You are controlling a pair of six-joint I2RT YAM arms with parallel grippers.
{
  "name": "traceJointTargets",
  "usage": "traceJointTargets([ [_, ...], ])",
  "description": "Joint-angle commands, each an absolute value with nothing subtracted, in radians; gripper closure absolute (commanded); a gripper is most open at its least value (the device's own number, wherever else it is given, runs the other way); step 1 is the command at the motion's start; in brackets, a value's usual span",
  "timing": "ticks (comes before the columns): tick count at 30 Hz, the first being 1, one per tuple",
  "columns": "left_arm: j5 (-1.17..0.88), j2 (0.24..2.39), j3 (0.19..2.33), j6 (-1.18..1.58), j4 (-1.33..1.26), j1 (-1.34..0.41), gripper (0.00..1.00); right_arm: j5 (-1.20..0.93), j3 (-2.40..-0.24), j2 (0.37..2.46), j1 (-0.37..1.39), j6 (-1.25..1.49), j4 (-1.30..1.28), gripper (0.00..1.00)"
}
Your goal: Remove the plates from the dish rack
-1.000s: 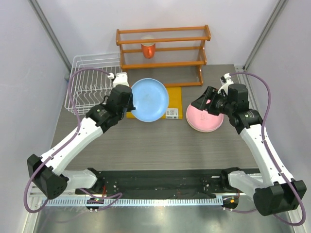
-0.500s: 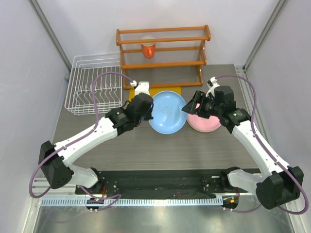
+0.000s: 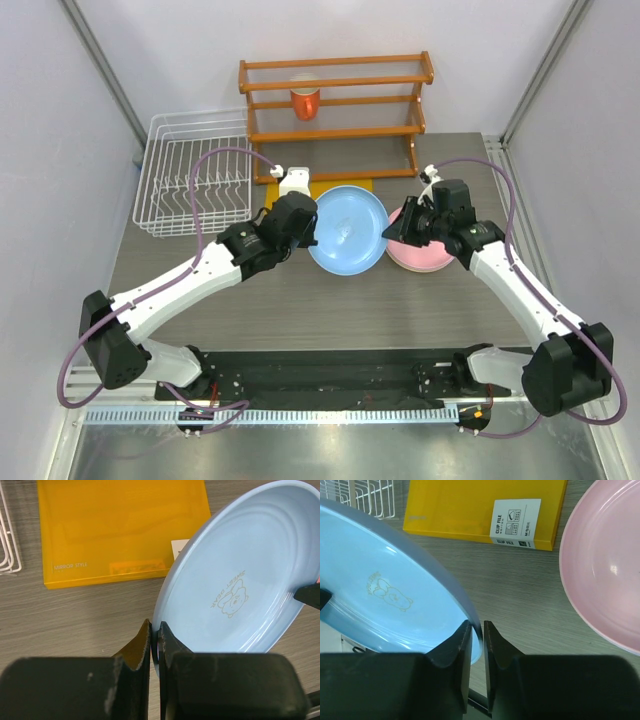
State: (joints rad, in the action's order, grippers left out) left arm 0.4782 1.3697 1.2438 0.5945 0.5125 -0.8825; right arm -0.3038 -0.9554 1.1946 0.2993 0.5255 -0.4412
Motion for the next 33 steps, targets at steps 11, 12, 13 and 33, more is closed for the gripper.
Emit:
traceJointTargets([
  [11,0.439,1.339,1.275,0.601,0.420,-0.890,1.00,-0.380,-0.925,1.233,0.304,0.537,-0.345,0.75],
  [12,0.437,1.339,1.273,0.603,0.420,-0.890,1.00,-0.382,-0.925,1.238,0.304,0.535,-0.345,0.78],
  [13,0.436,1.338,1.272,0.606,0.419,-0.890,1.00,-0.379,-0.923,1.239,0.304,0.534,-0.344,0.80],
  [33,0.731,1.260,1.157,0.577,0.552,-0.890,0.14,-0.224,-0.974,1.264,-0.030,0.506,-0.500,0.99],
])
